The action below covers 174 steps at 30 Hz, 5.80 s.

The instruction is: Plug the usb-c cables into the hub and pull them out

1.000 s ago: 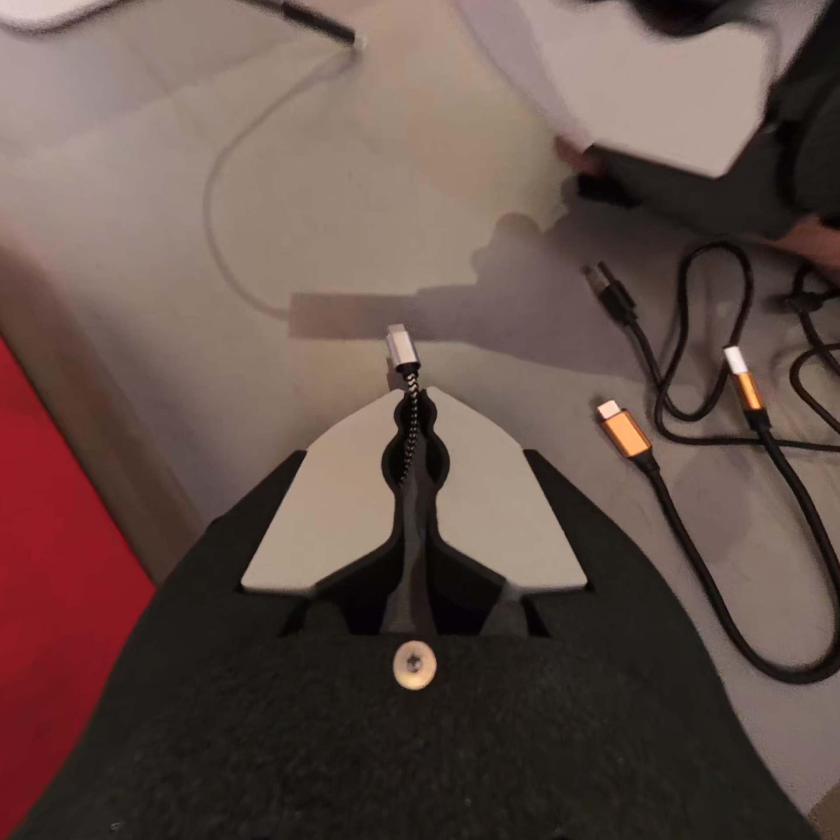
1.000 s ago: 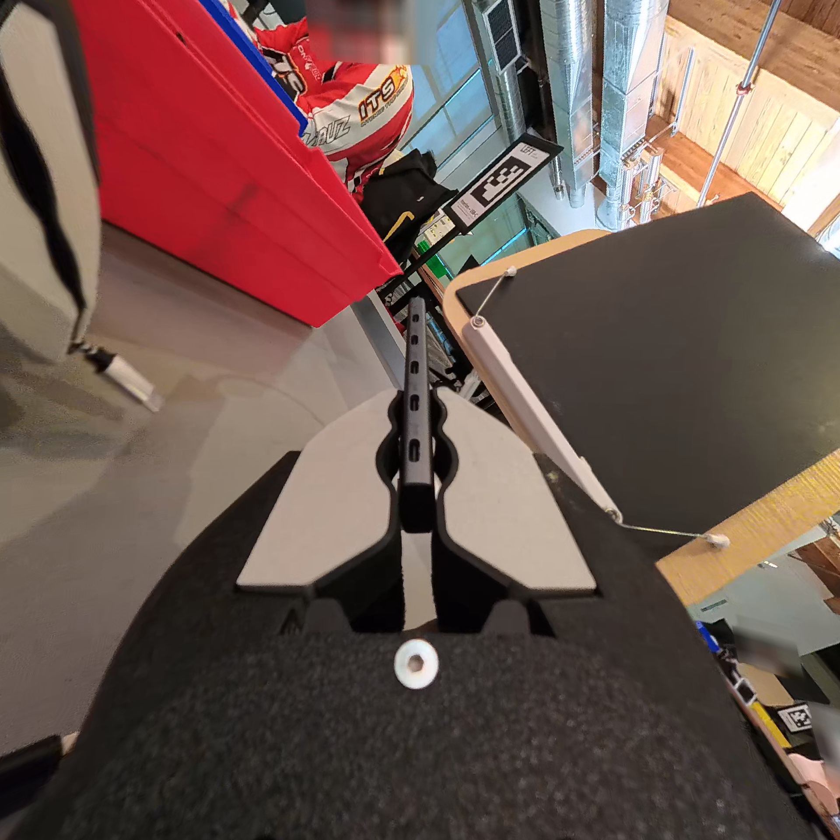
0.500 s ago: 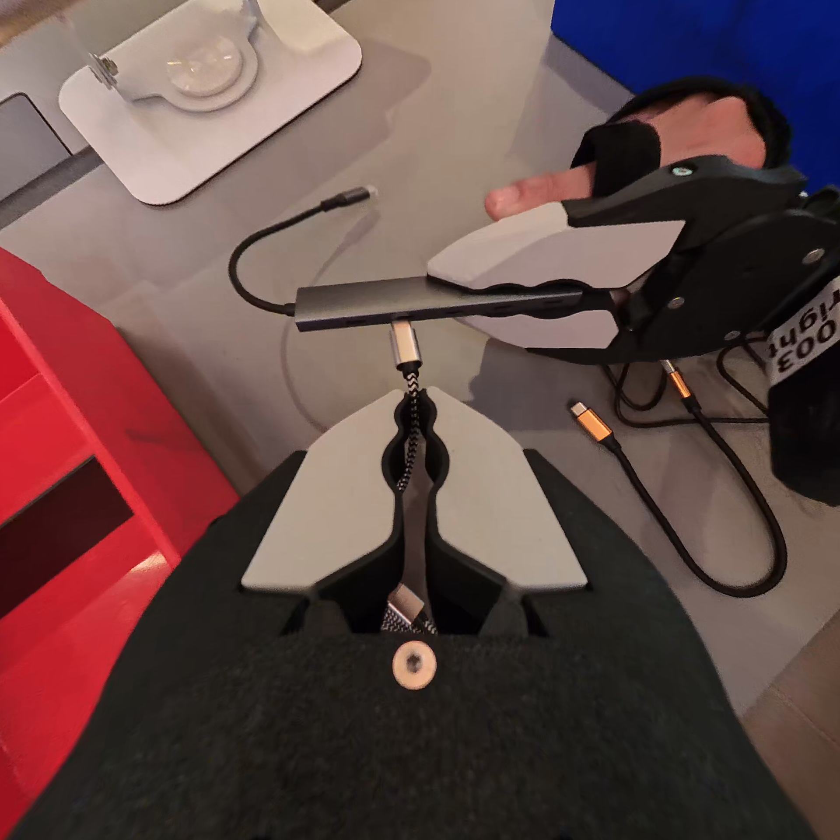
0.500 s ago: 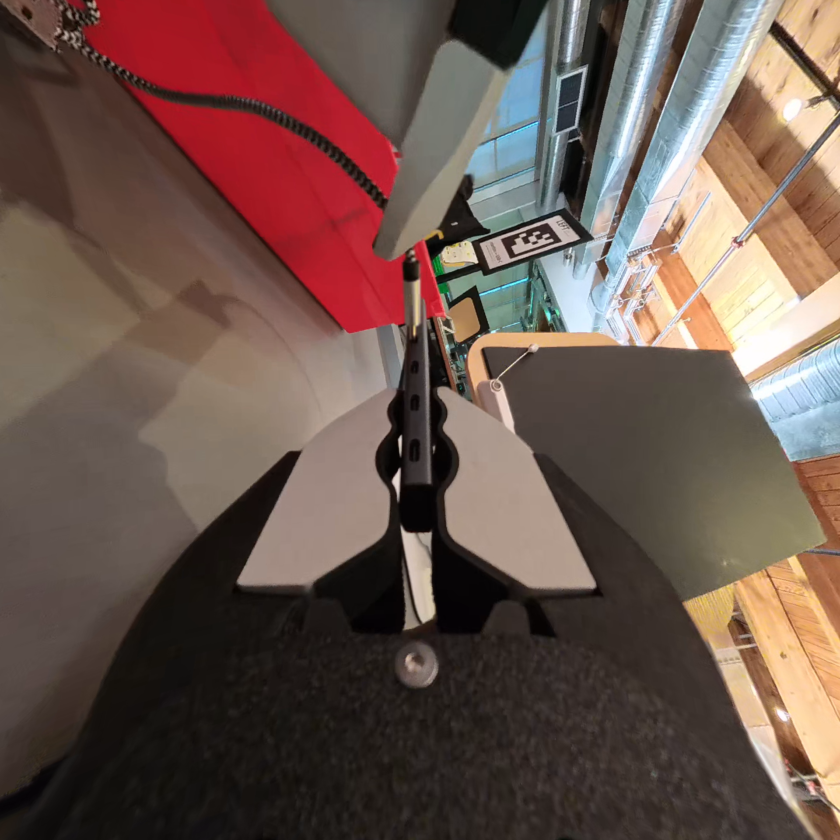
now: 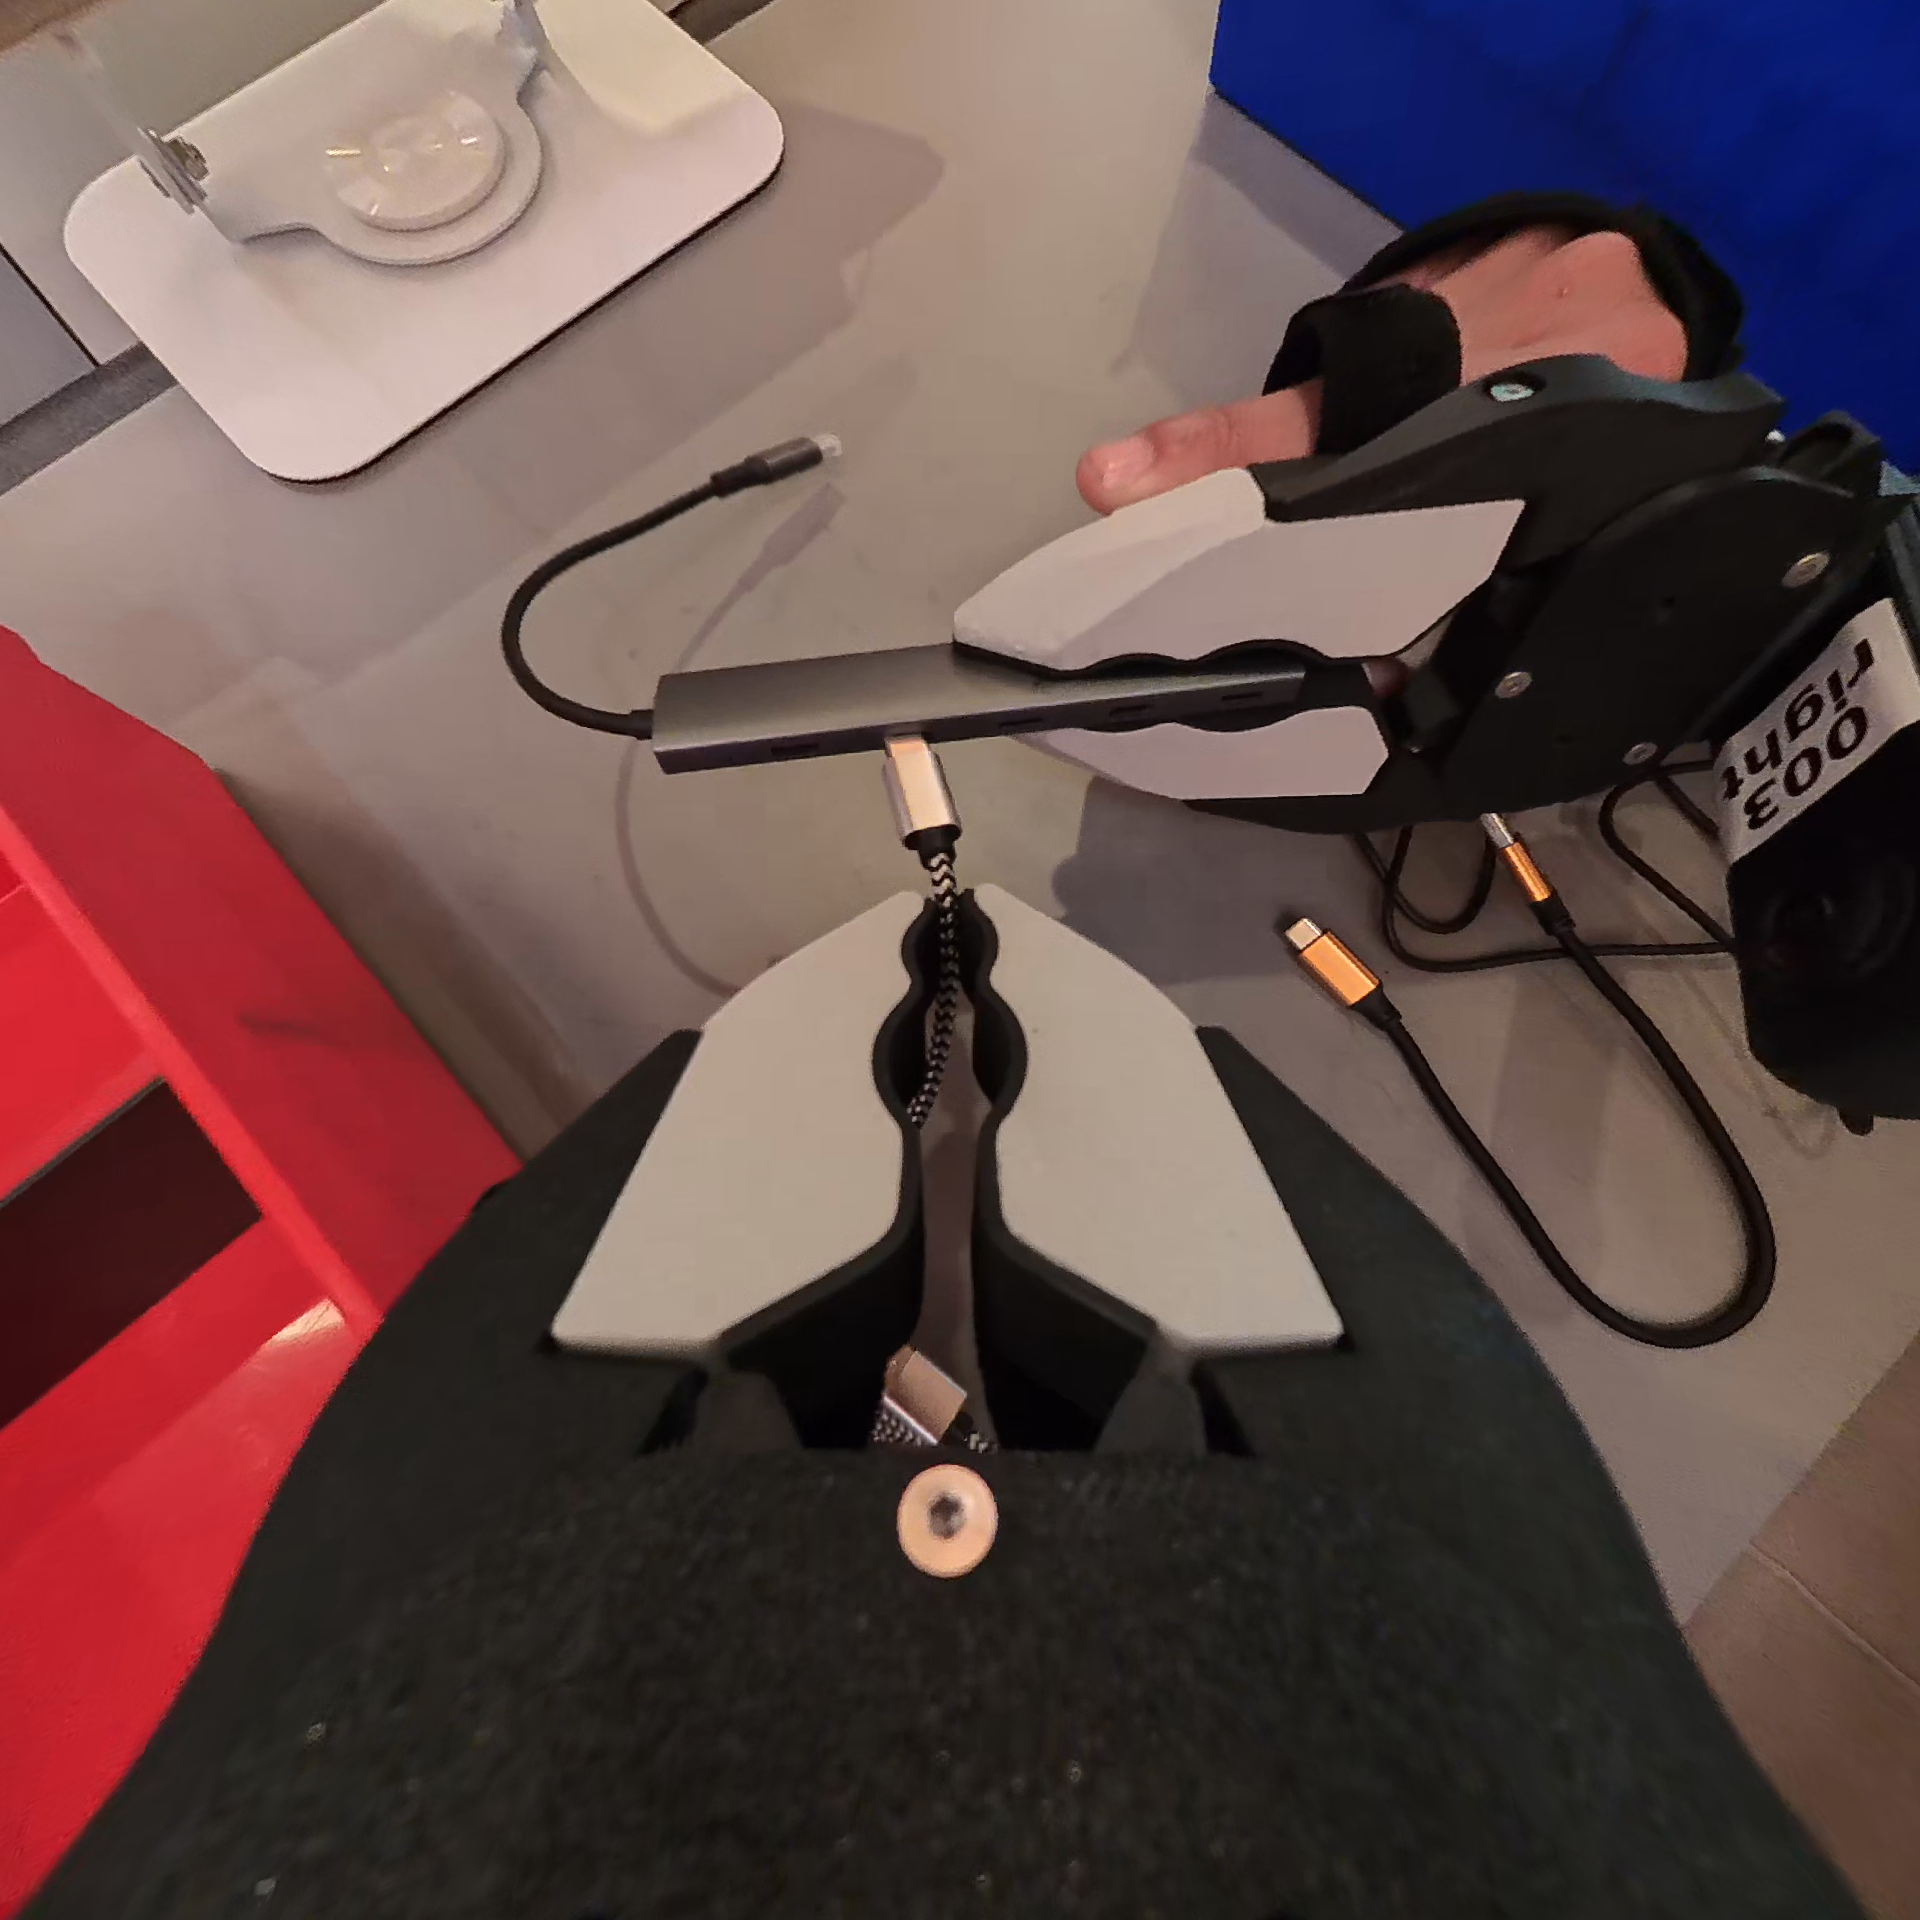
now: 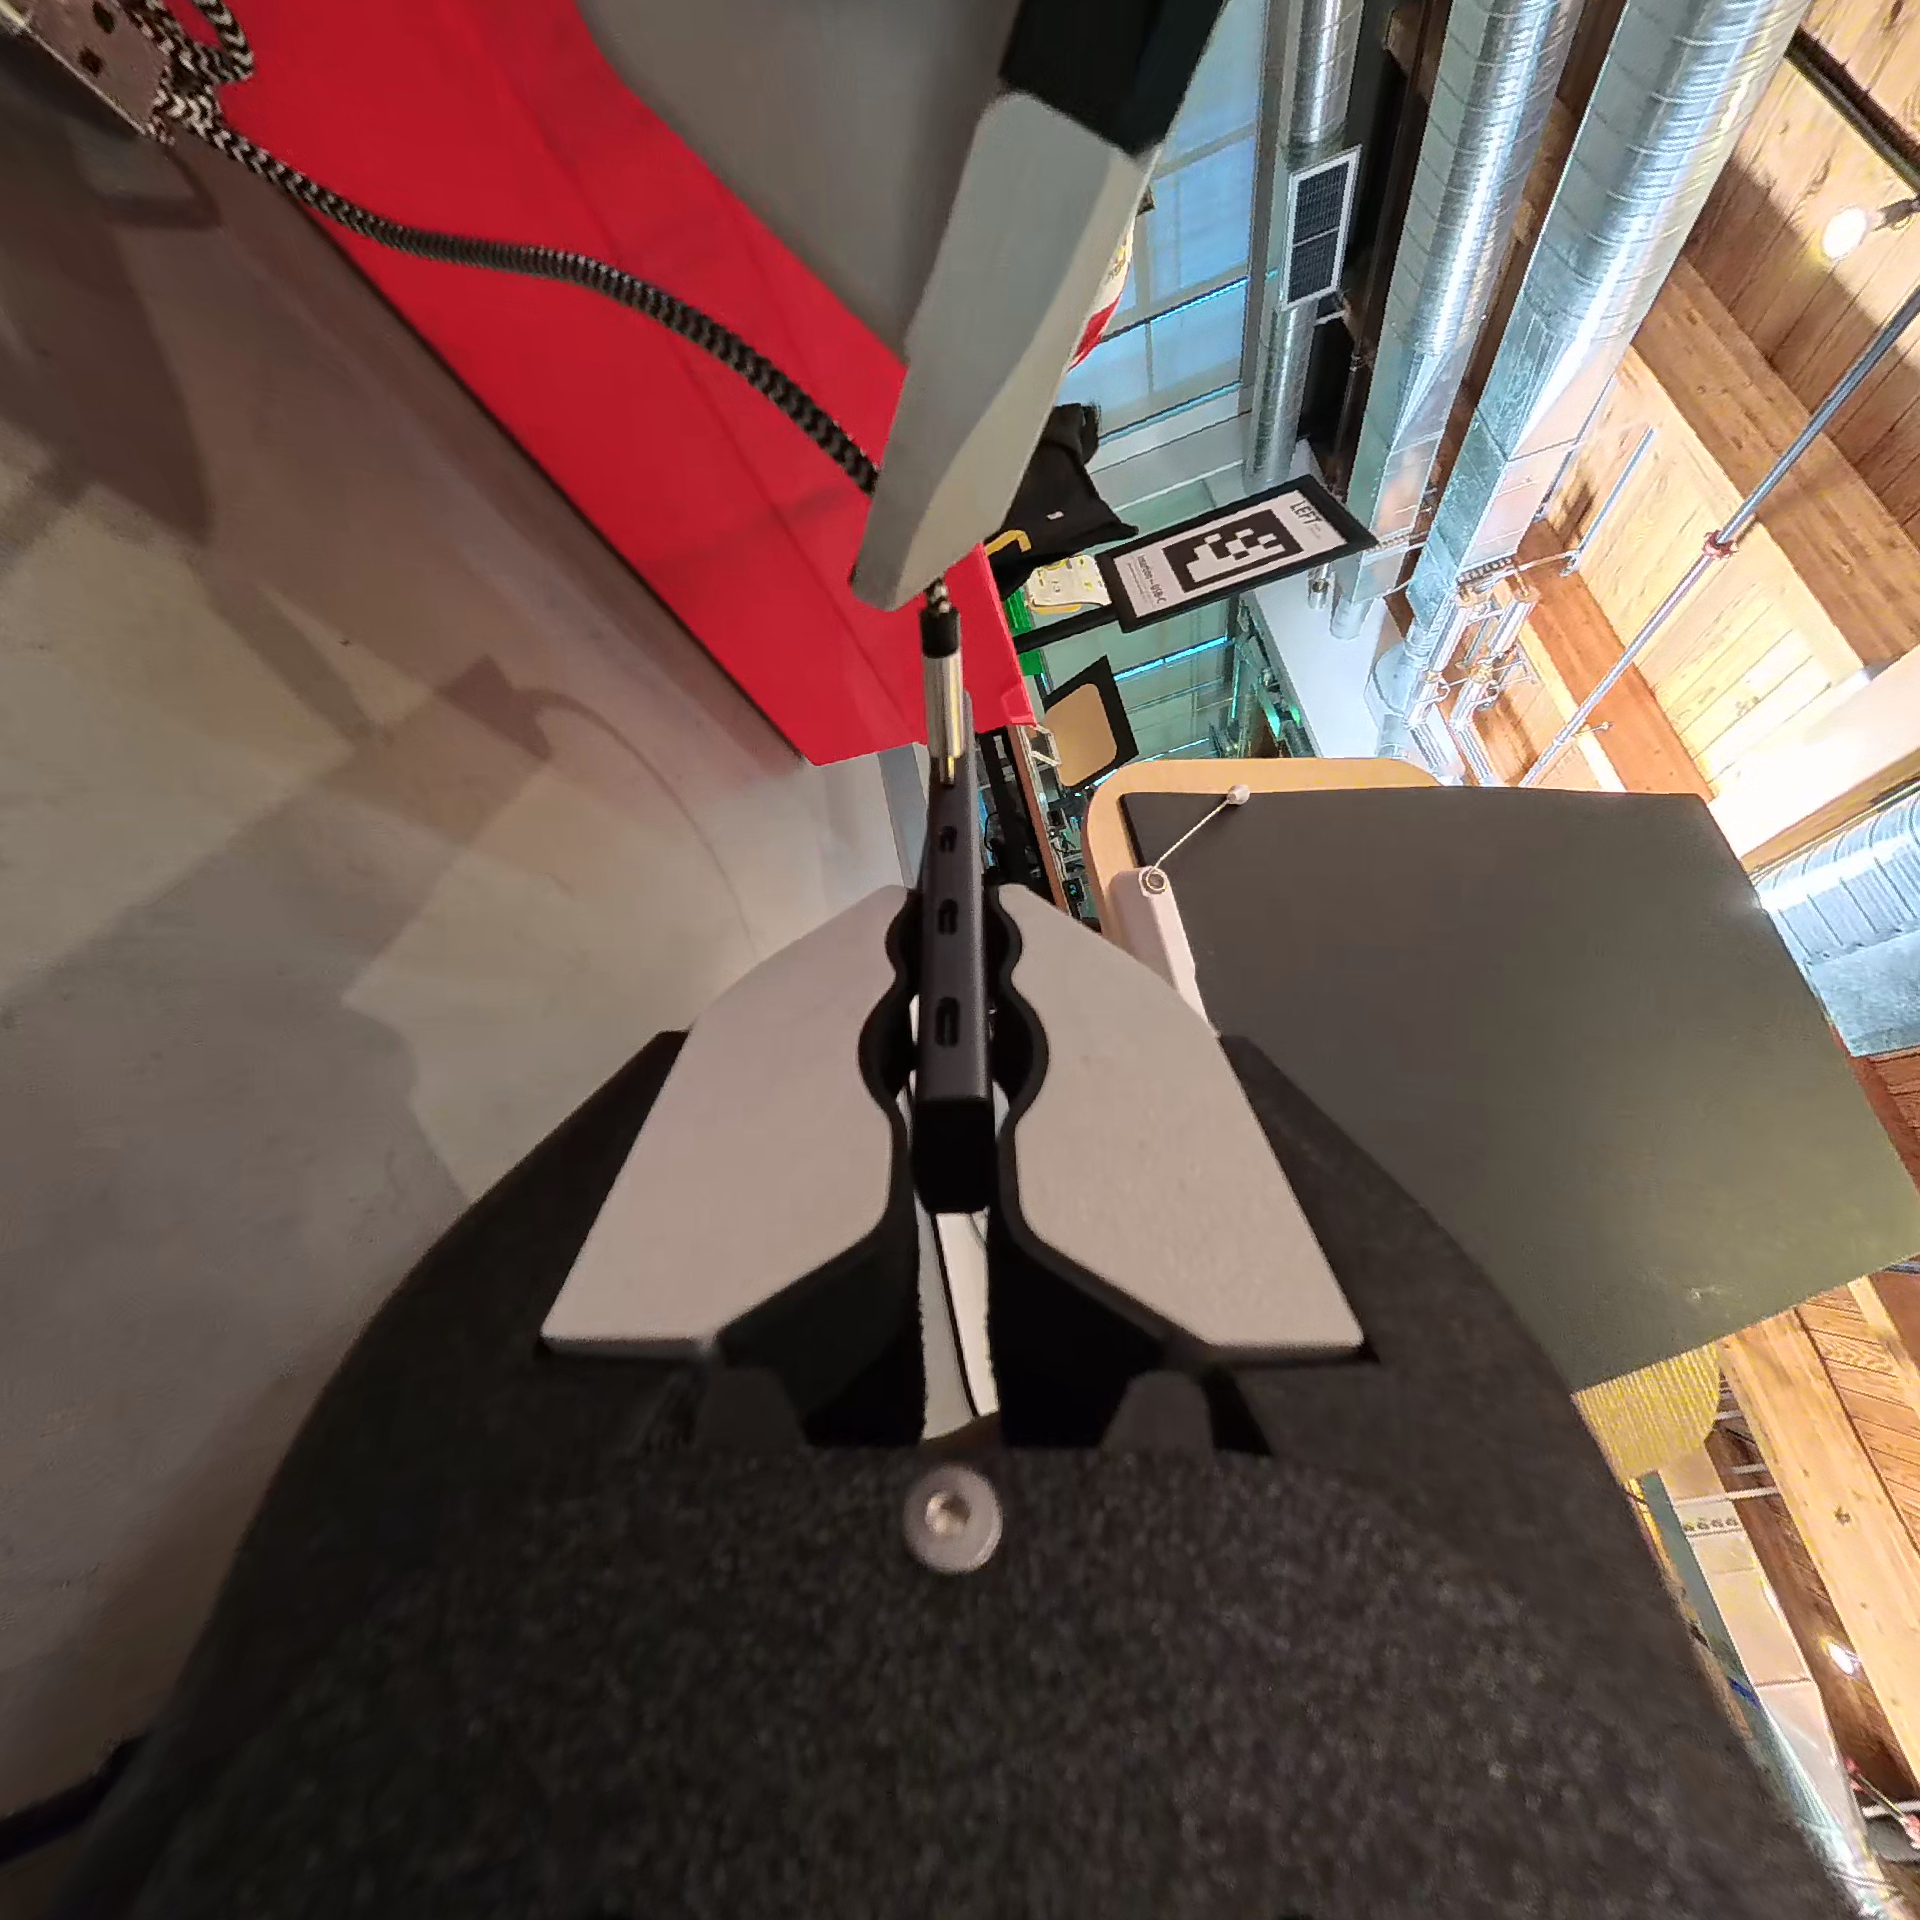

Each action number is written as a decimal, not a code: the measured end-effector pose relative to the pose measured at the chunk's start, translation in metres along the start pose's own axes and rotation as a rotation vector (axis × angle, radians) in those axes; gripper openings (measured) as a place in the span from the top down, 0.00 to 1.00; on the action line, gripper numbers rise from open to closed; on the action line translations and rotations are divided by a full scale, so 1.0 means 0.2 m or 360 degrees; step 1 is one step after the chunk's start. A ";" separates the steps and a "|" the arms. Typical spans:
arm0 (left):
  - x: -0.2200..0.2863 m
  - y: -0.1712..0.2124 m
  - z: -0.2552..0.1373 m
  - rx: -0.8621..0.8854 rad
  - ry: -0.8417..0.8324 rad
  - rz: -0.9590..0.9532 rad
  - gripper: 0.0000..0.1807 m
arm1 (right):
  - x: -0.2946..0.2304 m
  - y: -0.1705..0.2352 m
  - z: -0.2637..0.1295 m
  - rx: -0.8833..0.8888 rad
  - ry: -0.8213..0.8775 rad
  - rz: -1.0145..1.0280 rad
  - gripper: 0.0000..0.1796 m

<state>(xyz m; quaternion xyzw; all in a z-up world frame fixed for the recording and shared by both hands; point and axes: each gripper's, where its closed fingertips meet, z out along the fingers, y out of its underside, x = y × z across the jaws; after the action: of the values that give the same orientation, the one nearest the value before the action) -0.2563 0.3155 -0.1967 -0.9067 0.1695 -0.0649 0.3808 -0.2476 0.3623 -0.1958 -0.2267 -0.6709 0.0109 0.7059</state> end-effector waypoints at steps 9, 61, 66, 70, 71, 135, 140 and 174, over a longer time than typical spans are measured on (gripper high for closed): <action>-0.01 0.00 0.01 0.0043 0.0020 -0.0017 0.99 | 0.00 -0.02 -0.01 0.0040 -0.0002 0.0039 0.95; 0.06 0.04 0.01 -0.0020 0.0204 0.0116 0.99 | -0.04 -0.17 -0.05 0.0254 -0.0149 0.0253 0.93; 0.07 0.02 -0.01 0.0016 0.0263 0.0066 0.99 | -0.04 -0.08 -0.04 0.0170 -0.0152 0.0263 0.91; 0.07 0.01 -0.02 0.0006 0.0234 0.0084 0.99 | -0.10 -0.01 -0.02 0.0061 -0.0258 0.0274 0.93; 0.06 0.01 -0.02 0.0003 0.0221 0.0077 0.99 | -0.09 -0.01 -0.01 0.0053 -0.0258 0.0286 0.93; 0.03 0.09 0.02 -0.0120 0.0229 -0.0100 0.99 | -0.04 -0.14 -0.06 0.0214 -0.0263 0.0403 0.93; 0.10 0.18 0.06 -0.0280 0.0370 -0.0152 0.99 | 0.12 -0.25 -0.13 0.0478 -0.0254 0.0893 0.93; 0.12 -0.32 -0.24 0.0913 0.1423 -0.1333 0.87 | 0.24 -0.35 -0.22 0.0738 -0.0235 0.1169 0.90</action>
<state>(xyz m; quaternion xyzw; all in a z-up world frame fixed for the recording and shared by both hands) -0.2300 0.3165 -0.1168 -0.6449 -0.0789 -0.6182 0.4423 -0.2204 0.3019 -0.1262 -0.2844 -0.5741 0.4277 0.6376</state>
